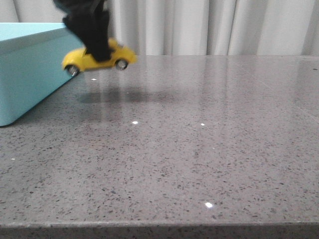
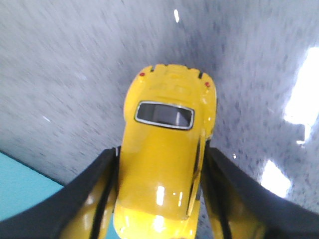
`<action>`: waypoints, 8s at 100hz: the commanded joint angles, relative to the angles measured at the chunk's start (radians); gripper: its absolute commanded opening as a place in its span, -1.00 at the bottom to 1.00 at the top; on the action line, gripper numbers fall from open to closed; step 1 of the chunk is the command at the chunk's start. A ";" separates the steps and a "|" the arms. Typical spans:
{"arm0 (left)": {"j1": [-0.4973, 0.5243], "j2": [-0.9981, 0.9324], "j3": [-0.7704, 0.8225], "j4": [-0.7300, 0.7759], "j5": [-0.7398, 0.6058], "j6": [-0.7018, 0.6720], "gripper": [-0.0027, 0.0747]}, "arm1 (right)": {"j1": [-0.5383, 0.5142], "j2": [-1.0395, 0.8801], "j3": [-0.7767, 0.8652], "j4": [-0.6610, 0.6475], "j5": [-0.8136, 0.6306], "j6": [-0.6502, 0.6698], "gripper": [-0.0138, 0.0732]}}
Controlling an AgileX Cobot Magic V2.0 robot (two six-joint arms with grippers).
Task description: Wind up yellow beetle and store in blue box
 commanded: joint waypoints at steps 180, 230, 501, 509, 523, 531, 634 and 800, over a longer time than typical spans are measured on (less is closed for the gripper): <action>0.456 0.077 -0.065 -0.028 0.070 -0.287 0.15 | 0.001 0.001 -0.024 -0.020 -0.076 -0.005 0.46; 0.458 -0.081 -0.065 -0.051 0.040 -0.295 -0.58 | 0.001 -0.005 -0.013 -0.049 -0.074 -0.081 0.43; 0.476 -1.668 1.307 -0.236 -0.661 -0.549 -0.98 | 0.000 -0.349 0.501 -0.051 -0.407 -0.093 -0.84; 0.476 -1.668 1.370 -0.234 -0.825 -0.549 -0.98 | 0.000 -0.349 0.501 -0.051 -0.407 -0.093 -0.84; 0.483 -1.668 1.479 -0.226 -1.014 -0.609 -0.98 | 0.000 -0.349 0.501 -0.051 -0.407 -0.093 -0.84; 0.512 -1.684 1.529 -0.174 -1.052 -0.688 -0.98 | 0.000 -0.349 0.501 -0.051 -0.407 -0.093 -0.84; 0.569 -1.794 1.689 -0.177 -0.998 -0.729 -0.98 | 0.000 -0.348 0.501 -0.051 -0.408 -0.093 -0.84; 0.569 -1.794 1.689 -0.177 -0.998 -0.729 -0.98 | -0.384 -0.547 0.943 0.174 -0.811 -0.318 -0.84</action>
